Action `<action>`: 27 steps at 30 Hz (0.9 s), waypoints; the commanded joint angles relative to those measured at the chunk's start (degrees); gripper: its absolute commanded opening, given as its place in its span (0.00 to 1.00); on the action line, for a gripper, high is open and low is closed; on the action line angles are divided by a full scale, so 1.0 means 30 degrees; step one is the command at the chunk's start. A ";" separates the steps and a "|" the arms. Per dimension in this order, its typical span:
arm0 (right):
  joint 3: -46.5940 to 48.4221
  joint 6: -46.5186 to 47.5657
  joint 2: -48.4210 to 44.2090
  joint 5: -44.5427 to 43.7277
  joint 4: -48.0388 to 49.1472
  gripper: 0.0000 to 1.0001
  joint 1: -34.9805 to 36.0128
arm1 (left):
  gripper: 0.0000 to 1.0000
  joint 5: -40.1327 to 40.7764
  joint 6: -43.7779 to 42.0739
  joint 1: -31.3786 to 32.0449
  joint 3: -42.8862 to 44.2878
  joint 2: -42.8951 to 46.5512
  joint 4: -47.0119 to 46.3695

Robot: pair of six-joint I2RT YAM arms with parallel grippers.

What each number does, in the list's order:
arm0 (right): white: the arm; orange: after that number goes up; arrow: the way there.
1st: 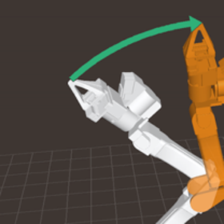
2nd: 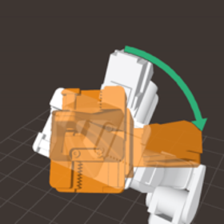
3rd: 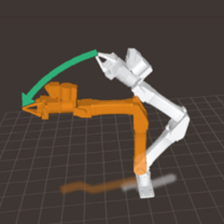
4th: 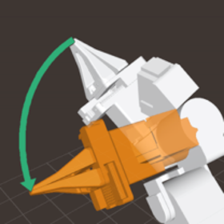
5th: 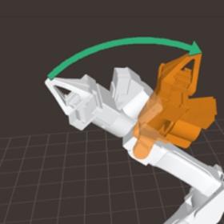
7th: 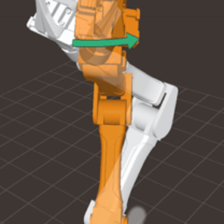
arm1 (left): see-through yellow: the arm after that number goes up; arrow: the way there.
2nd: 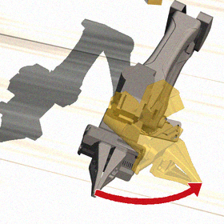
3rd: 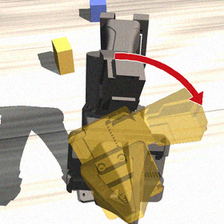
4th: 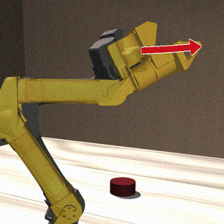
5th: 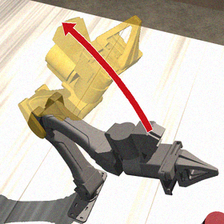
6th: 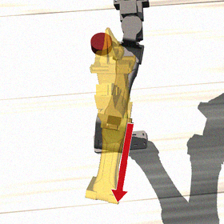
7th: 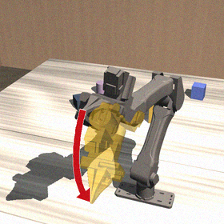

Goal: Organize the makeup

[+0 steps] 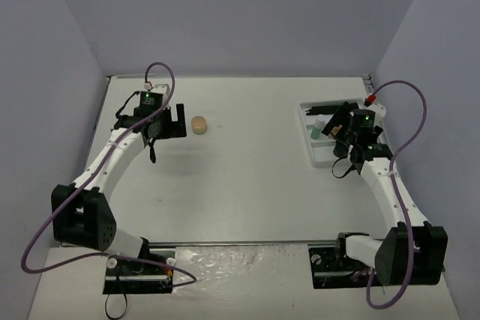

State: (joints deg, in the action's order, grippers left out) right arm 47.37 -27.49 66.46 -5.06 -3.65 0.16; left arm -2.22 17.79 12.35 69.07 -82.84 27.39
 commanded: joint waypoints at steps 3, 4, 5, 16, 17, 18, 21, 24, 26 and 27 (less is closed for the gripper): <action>-0.0078 0.1933 -0.3805 0.1793 -0.0522 1.00 0.0556 | 0.97 -0.1557 0.0149 0.0668 0.6416 -0.6110 0.0598; -0.0137 0.2052 -0.3985 0.2117 -0.0551 1.00 0.0629 | 0.97 -0.1691 0.0105 0.0698 0.7406 -0.7042 0.0792; -0.0209 0.2153 -0.4155 0.2346 -0.0574 1.00 0.0682 | 0.97 -0.1806 0.0052 0.0742 0.8229 -0.7818 0.0995; -0.0992 0.2359 -0.4767 0.3257 -0.0529 1.00 0.0795 | 0.96 -0.1457 -0.0434 0.1099 1.4158 -1.3597 0.3306; -0.1041 0.2365 -0.4810 0.3285 -0.0512 1.00 0.0795 | 0.95 -0.1429 -0.0423 0.1115 1.4453 -1.3891 0.3458; -0.1085 0.2375 -0.4857 0.3308 -0.0512 1.00 0.0795 | 0.93 -0.1320 -0.0422 0.1187 1.4672 -1.4201 0.3615; -0.1207 0.2389 -0.4965 0.3328 -0.0541 1.00 0.0795 | 0.86 -0.1111 -0.0417 0.1489 1.5015 -1.4793 0.3884; -0.1231 0.2394 -0.5076 0.3337 -0.0536 1.00 0.0820 | 0.75 -0.1092 -0.0379 0.1838 1.4972 -1.5002 0.3933; -0.1231 0.2394 -0.5090 0.3391 -0.0512 1.00 0.0801 | 0.60 -0.1013 -0.0295 0.2066 1.4765 -1.4923 0.3903; -0.1231 0.2394 -0.5052 0.3411 -0.0512 1.00 0.0820 | 0.52 -0.0994 -0.0257 0.2182 1.4630 -1.4808 0.3884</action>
State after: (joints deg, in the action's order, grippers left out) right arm 43.55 -20.93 52.16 4.06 -7.97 2.04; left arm -5.94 16.80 16.81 111.15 -130.35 38.44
